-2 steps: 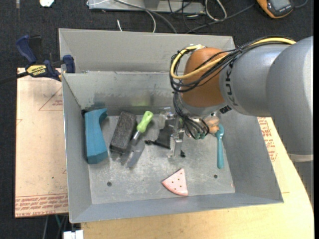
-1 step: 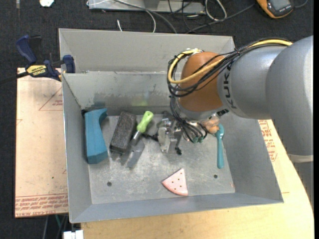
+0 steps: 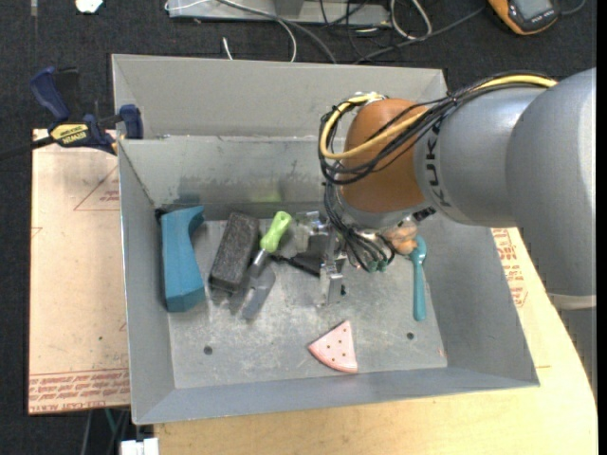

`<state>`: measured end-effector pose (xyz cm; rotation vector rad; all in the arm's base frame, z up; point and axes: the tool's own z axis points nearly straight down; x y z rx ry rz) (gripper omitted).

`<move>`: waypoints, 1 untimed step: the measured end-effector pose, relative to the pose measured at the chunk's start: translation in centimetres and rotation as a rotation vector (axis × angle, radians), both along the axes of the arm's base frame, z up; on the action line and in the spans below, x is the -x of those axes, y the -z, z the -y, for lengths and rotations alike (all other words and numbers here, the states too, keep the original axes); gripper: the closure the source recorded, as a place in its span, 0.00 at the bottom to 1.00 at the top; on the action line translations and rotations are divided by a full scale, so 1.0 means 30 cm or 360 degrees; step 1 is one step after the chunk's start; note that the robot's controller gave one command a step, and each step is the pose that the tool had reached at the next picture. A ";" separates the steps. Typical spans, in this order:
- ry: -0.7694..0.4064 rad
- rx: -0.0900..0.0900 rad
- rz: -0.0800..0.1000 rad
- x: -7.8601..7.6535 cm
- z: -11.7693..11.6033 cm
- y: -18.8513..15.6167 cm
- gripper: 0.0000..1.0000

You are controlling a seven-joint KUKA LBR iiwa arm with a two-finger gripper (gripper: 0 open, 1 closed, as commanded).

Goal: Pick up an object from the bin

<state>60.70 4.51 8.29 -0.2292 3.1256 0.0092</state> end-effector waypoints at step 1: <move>-0.0001 0.0000 0.0000 0.000 0.000 0.000 0.00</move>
Offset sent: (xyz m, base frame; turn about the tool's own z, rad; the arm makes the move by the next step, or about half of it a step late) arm 0.0155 -0.0257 -0.0067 0.1014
